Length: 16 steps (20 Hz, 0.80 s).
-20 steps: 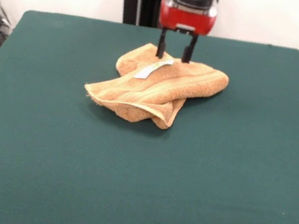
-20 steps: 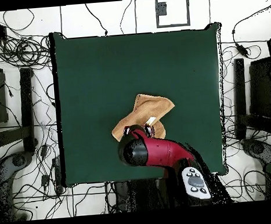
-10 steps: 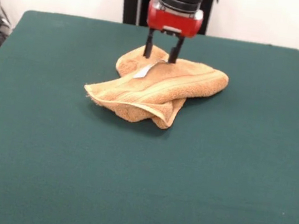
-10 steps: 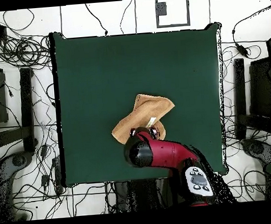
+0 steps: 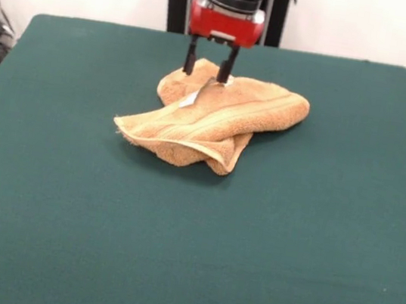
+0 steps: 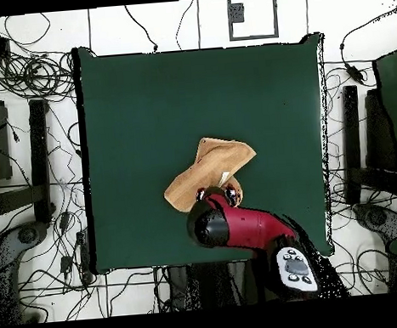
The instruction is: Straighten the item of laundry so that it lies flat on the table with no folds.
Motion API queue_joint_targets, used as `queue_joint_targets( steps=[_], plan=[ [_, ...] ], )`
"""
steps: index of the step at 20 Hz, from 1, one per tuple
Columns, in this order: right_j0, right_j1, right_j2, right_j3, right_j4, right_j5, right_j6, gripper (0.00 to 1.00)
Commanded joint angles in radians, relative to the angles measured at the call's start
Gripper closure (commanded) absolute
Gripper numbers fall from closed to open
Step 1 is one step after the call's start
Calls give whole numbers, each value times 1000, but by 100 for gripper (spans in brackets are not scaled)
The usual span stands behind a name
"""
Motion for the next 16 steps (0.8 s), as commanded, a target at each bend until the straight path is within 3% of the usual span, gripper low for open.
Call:
queue_joint_targets(
  steps=[1, 7, 16],
  plan=[
    [-26, 30, 66, 51, -9, -202, 245, 0],
    [-49, 58, 131, 91, 12, -305, 294, 0],
    [-52, 94, 149, 88, 30, -307, 273, 0]
  ],
)
